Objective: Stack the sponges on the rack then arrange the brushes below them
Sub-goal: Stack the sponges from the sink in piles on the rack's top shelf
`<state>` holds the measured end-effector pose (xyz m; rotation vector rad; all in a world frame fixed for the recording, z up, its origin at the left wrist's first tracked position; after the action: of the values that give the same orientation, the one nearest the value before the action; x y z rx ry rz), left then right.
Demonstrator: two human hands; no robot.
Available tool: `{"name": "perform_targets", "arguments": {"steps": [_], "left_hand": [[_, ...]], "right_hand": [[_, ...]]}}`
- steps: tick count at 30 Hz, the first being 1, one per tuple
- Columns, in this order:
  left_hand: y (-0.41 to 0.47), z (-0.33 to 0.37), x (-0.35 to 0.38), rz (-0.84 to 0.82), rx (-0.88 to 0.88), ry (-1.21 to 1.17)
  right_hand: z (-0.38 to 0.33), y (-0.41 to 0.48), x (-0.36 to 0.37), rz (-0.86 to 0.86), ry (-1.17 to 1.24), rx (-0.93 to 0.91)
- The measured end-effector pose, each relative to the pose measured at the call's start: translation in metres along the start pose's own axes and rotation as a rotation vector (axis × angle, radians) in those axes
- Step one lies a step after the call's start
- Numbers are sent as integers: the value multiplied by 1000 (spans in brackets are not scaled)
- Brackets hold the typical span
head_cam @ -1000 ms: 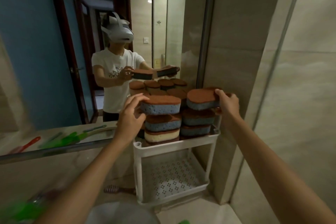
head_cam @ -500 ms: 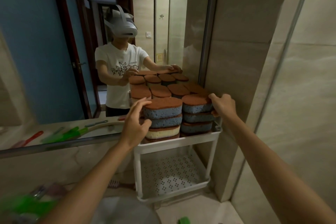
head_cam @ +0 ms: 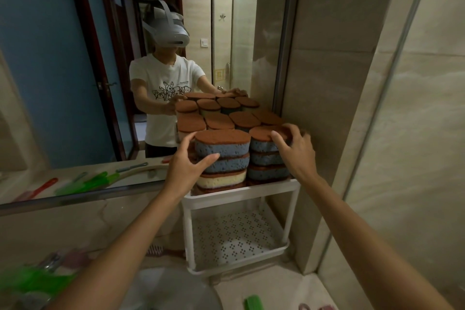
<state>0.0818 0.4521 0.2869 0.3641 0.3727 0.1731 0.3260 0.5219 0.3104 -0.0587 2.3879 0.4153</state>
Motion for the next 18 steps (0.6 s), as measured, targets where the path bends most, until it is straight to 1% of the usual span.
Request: {"name": "perform_targets", "arguments": {"steps": [2,8,12,18], "left_hand": [[2,-2,-1,-11,-1,-18],[0,-2,2,-7,-1,-40],[-1,-9,5,-15,-54,-51],[-2,-9,7,-29,-60,-17]], "right_hand": [[4,0,3,7,78,9],[8,1,7,10,126,16],[9,2,8,29,157,7],[19,-5,12,51,290,-10]]}}
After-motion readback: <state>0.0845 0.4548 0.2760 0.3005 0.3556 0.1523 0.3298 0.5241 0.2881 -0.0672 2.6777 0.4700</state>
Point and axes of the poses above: each hand's wrist, its own y-axis towards the middle knuckle, its own x-axis out of the palm, z = x × y, the point moved 7 cm from there along y, towards the middle knuckle, and after that the axes turned 12 degrees about -z, right-handed, at the moved point
